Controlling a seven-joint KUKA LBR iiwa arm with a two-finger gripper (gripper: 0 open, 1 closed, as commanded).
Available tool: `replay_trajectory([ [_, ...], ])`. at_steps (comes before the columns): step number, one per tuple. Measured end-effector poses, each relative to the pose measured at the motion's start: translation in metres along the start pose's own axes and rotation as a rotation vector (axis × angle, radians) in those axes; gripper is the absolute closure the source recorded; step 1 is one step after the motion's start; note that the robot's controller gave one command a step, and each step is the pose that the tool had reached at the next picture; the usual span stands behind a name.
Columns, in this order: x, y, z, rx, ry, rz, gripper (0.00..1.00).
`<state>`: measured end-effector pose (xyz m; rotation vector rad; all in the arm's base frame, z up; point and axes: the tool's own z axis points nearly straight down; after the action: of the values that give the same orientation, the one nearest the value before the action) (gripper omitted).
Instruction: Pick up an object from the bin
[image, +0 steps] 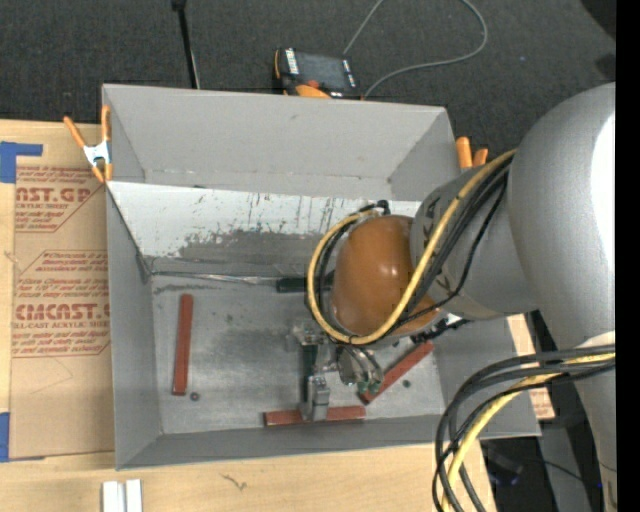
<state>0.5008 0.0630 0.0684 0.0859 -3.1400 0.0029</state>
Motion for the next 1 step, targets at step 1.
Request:
replay_trajectory([
  [1,0.0221,-0.0707,-0.0021,0.000,-0.008,-0.004,0.00],
])
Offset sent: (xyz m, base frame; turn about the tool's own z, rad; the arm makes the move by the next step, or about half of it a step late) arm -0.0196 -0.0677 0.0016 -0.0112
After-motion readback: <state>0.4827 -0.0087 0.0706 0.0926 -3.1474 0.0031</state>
